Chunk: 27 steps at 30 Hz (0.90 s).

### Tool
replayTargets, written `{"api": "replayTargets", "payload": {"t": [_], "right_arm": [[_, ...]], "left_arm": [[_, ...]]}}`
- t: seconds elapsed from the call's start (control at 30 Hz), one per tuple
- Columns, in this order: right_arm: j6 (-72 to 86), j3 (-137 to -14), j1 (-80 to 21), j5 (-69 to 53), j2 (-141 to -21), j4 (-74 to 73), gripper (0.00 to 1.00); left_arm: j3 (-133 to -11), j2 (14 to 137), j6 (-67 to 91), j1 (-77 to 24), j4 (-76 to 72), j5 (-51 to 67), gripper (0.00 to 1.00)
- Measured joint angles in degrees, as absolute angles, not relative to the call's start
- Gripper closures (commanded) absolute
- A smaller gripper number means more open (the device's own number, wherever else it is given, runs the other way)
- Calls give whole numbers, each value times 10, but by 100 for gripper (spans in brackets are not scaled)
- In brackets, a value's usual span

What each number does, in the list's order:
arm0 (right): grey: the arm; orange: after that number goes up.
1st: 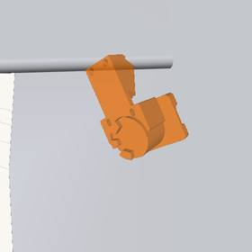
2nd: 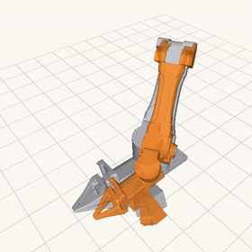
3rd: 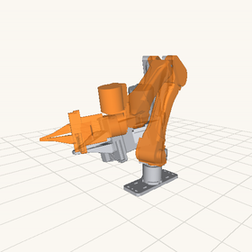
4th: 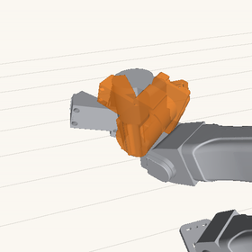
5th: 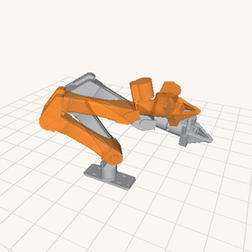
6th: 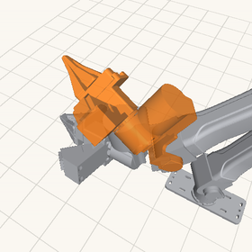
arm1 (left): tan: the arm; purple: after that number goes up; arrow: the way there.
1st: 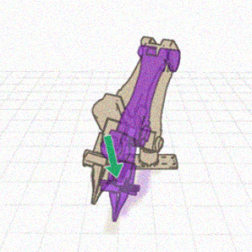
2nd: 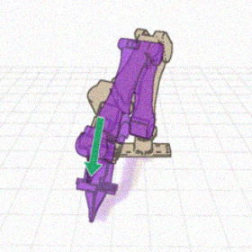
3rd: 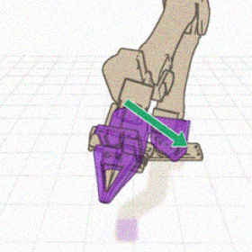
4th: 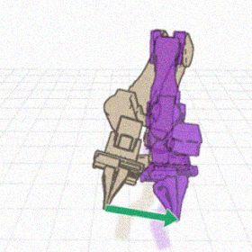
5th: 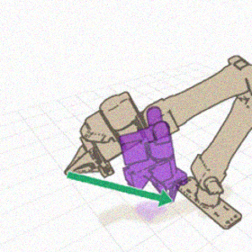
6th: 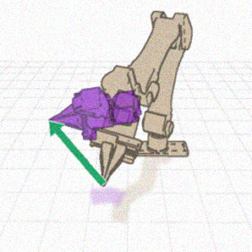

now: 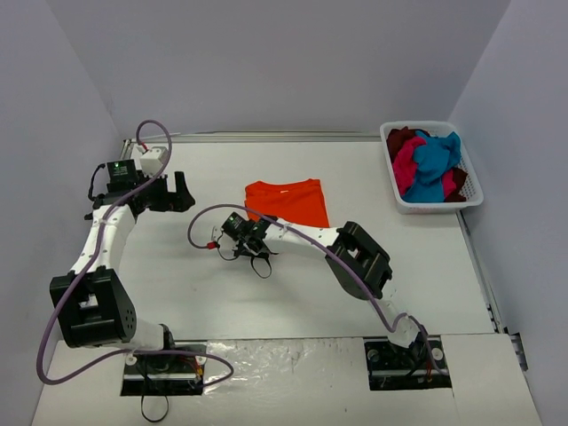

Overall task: Fold and stack the t-shirts
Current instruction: Put the neatly folded tshirt into the corner of the board with the left arm

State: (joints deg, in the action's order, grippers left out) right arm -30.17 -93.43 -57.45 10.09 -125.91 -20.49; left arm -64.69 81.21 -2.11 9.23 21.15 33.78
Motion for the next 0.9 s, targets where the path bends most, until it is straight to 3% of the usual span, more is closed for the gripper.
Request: {"api": "replayTargets", "payload": {"t": [0.37,0.67,0.9], "right_arm": [[-302,-964,-575,102,-1259,-242,100],[-302,-986,-573,116,-1253,-266,100],[-302,-1015,-573,117,-1253,-285,100]], "left_arm": [[-643,922,80,94,213,504,6],[-591,1027,242,70,94,598,6],[-562,1081,395,14,-80,623,6]]}}
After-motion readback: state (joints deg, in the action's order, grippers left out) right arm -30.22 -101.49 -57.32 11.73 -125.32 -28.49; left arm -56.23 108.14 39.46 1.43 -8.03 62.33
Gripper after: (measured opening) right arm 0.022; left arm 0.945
